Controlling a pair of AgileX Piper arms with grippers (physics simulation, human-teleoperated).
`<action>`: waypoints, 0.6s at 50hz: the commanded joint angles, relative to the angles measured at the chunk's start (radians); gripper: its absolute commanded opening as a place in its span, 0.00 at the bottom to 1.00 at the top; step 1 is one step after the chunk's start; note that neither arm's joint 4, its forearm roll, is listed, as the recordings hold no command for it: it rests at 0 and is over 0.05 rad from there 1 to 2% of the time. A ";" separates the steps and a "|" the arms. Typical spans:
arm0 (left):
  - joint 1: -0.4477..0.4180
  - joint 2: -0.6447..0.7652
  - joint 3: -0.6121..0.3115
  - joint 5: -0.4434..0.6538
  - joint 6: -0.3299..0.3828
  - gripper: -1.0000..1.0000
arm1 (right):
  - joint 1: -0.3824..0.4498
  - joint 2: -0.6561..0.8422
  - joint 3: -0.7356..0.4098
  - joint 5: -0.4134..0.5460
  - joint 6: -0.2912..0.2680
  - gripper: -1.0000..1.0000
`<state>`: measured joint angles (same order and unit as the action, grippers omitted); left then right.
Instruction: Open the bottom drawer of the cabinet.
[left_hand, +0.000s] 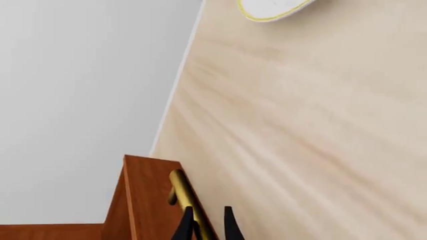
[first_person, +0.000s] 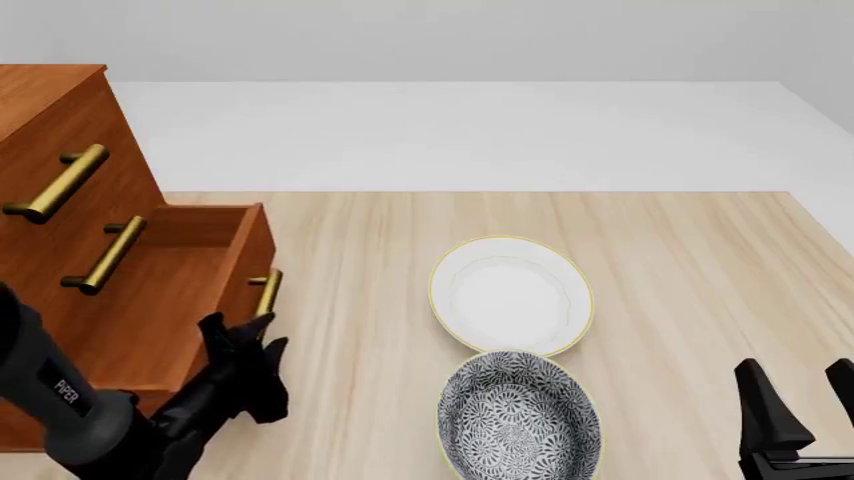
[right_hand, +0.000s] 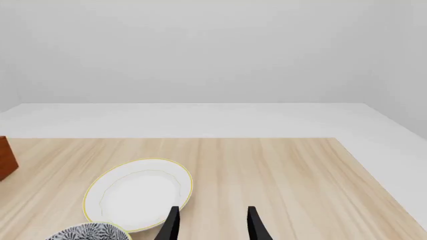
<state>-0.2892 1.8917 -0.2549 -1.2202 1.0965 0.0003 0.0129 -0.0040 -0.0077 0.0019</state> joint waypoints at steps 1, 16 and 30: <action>-0.032 0.029 -0.047 0.001 -0.066 0.00 | 0.000 0.000 0.000 0.000 0.000 1.00; -0.066 -0.664 0.066 0.355 -0.257 1.00 | 0.000 0.000 0.000 0.000 0.000 1.00; 0.069 -1.260 -0.059 0.974 -0.444 1.00 | 0.000 0.000 0.000 0.000 0.000 1.00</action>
<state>-0.3494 1.0425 -0.2305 -0.6579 0.8275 0.0003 0.0130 -0.0040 -0.0077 0.0019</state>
